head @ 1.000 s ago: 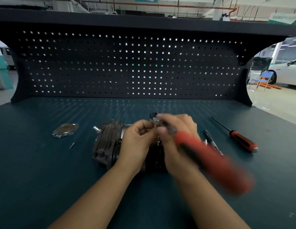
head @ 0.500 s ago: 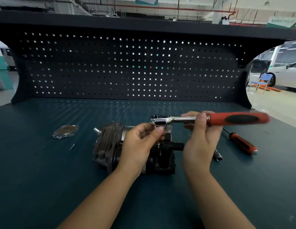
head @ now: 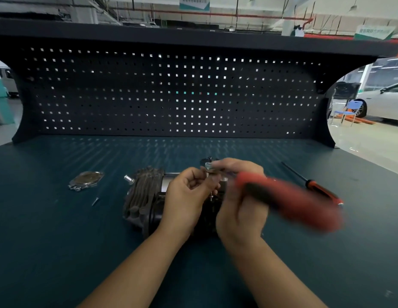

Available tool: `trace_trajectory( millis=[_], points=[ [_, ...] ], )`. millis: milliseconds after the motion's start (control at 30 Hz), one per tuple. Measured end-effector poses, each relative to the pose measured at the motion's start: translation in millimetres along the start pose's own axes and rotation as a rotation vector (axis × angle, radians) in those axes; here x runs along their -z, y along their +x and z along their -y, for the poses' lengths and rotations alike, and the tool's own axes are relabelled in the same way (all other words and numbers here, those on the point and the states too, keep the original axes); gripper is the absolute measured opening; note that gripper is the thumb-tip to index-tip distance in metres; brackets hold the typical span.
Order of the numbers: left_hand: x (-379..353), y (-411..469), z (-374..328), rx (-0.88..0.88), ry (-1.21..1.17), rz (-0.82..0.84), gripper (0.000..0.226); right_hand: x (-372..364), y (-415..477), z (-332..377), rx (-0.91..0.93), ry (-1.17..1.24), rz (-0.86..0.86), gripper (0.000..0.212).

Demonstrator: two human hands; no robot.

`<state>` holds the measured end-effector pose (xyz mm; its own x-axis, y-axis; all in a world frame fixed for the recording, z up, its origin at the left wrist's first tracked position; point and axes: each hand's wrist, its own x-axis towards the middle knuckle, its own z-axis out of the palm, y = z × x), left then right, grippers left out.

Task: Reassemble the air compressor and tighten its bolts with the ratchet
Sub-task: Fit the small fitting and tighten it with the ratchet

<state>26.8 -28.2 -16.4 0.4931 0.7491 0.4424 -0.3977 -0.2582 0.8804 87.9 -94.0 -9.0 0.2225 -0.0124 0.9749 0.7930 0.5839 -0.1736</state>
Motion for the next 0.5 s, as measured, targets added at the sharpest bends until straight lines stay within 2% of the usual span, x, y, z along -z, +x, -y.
trace_trajectory(
  millis=[100, 133, 200, 267, 333, 433, 500],
  points=[
    [-2, -3, -5, -0.056, -0.043, 0.006, 0.022, 7, 12, -6, -0.558, 0.211, -0.274, 0.015],
    [-2, -3, -5, -0.052, -0.041, 0.007, 0.024, 12, 17, -10, -0.766, 0.242, -0.317, 0.018],
    [-1, -3, -5, -0.040, -0.048, 0.028, 0.027, 22, 25, -23, -1.104, 0.370, -0.287, 0.022],
    [-2, -2, -6, -0.036, -0.049, 0.036, 0.027, 30, 35, -29, -1.263, 0.514, -0.216, 0.023],
    [-2, -2, -5, -0.044, -0.044, 0.032, 0.027, 29, 37, -27, -1.201, 0.566, -0.262, 0.018],
    [-1, -3, -5, -0.055, -0.060, 0.004, 0.021, 20, 25, -15, -0.825, 0.341, -0.290, 0.004],
    [-1, -2, -4, -0.051, -0.042, -0.006, 0.015, 12, 19, -5, -0.598, 0.234, -0.289, 0.008]
  ],
)
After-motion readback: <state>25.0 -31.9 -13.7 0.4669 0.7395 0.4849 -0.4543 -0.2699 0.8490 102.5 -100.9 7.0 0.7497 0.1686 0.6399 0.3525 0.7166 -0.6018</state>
